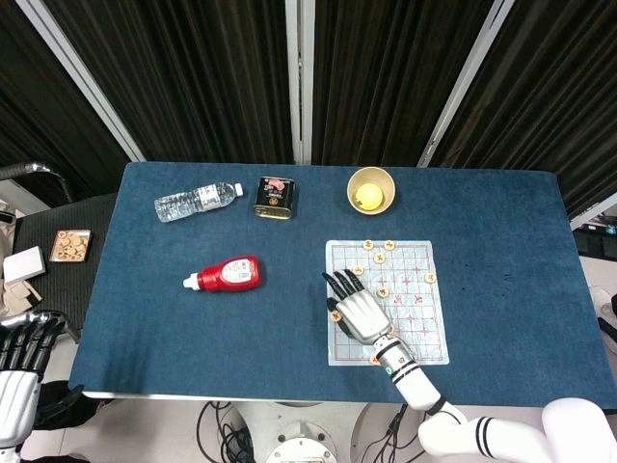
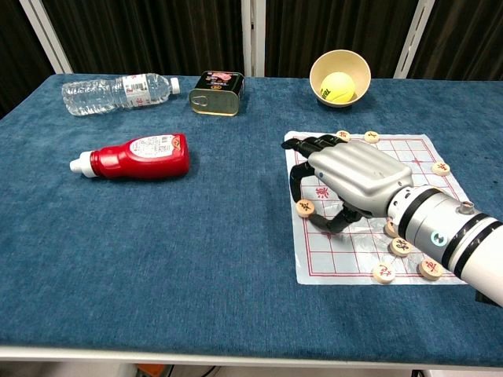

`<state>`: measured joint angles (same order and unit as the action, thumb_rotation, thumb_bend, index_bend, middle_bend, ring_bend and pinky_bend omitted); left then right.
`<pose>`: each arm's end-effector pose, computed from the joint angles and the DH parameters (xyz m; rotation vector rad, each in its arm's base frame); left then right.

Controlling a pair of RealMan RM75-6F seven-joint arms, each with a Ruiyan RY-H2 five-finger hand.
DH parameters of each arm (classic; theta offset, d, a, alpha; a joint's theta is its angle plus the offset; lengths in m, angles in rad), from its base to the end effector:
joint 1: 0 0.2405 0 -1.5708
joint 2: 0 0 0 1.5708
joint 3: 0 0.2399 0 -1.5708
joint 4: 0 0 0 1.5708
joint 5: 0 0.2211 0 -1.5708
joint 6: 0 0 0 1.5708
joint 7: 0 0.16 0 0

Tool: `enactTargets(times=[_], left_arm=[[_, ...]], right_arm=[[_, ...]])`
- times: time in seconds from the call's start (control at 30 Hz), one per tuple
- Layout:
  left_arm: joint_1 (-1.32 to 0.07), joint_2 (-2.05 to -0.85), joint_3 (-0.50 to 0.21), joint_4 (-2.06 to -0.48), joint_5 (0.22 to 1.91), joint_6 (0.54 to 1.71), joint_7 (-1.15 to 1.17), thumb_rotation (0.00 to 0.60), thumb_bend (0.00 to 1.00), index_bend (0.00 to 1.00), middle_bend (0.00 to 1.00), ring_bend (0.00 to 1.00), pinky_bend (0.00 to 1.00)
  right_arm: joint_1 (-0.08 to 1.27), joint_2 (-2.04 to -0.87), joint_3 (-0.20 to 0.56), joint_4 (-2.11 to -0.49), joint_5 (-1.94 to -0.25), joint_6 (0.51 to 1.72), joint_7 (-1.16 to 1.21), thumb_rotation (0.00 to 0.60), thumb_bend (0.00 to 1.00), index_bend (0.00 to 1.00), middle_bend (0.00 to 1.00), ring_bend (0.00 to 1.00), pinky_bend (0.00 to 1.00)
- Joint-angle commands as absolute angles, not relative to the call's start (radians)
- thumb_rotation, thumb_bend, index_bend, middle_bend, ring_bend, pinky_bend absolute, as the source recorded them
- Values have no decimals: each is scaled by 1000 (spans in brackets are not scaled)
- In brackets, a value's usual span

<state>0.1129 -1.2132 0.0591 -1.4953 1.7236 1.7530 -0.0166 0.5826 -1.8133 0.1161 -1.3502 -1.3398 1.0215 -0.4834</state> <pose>-0.3011 0.1106 0.1318 -1.3759 -0.8326 -0.9860 -0.1273 -0.2822 -0.1055 1.9812 -0.8266 0.9199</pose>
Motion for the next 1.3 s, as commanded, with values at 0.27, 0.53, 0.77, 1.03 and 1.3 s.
enactTargets(times=[0.27,0.53,0.77,1.03,1.3], left_arm=[[114,-1215,58,-1484,1719,1753,-30,600,122,90,67,0,0],[115,-1217,57,-1475,1714,1751,-40,600,122,90,67,0,0],[114,-1217,57,-1468,1711,1748,-48,600,123,91,67,0,0],[114,-1215,56,-1468,1708,1748,-49,600,123,92,67,0,0],[114,-1212,55,-1475,1710,1750,-44,600,123,92,67,0,0]], right_arm=[[594,-1832,136,-1333,-1313,1032,-495,600,296,494,0,0,0],[608,-1857,153,-1309,-1268,1025,-533,600,296,493,0,0,0],[617,-1872,158,-1296,-1251,1025,-540,600,296,474,0,0,0],[626,-1871,157,-1295,-1235,1016,-543,600,286,257,0,0,0],[622,-1841,156,-1322,-1256,1044,-512,600,286,201,0,0,0]])
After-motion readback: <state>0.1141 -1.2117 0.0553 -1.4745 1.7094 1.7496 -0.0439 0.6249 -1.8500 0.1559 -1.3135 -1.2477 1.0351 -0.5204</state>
